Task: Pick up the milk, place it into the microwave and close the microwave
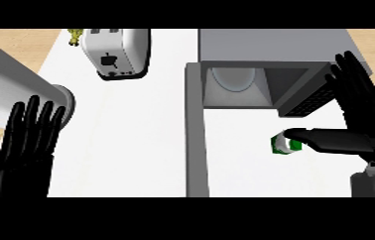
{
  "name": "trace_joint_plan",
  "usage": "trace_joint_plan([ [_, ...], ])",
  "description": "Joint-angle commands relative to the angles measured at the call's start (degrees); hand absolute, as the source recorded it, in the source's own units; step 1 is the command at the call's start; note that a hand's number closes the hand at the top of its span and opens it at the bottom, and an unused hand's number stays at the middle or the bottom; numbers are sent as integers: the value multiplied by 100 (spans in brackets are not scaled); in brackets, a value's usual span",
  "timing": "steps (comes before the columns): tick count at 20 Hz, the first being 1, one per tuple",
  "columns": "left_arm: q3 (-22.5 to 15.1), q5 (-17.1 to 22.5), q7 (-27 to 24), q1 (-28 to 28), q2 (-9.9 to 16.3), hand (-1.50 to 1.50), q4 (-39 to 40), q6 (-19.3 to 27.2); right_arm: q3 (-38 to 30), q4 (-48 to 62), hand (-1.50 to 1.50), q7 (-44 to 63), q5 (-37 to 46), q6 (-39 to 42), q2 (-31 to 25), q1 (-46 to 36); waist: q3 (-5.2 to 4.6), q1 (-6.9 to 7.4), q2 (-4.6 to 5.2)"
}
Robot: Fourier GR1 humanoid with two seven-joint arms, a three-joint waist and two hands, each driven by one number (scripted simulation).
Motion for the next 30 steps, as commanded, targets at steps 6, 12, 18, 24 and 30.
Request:
trace_joint_plan([
  [6,-135,105,-756,1237,-118,-150,-239,-578,27,89,-150,-94,109,-13,209,385,3,-9,-3],
  [12,-426,58,-1090,1897,-119,-150,-424,-715,-47,819,-150,-1098,-36,184,446,890,4,-2,-4],
  [18,-642,-127,-1185,1752,-118,-150,-350,-431,-89,1682,-150,-1954,333,39,559,981,5,-9,1],
  [24,-160,191,-1353,2054,-12,-150,-310,-989,-228,2346,-150,-2394,670,-383,642,990,4,-2,1],
  [30,-325,14,-1681,2213,-118,-150,-44,-1010,-480,3428,-150,-3363,556,-250,571,1006,5,2,2],
])
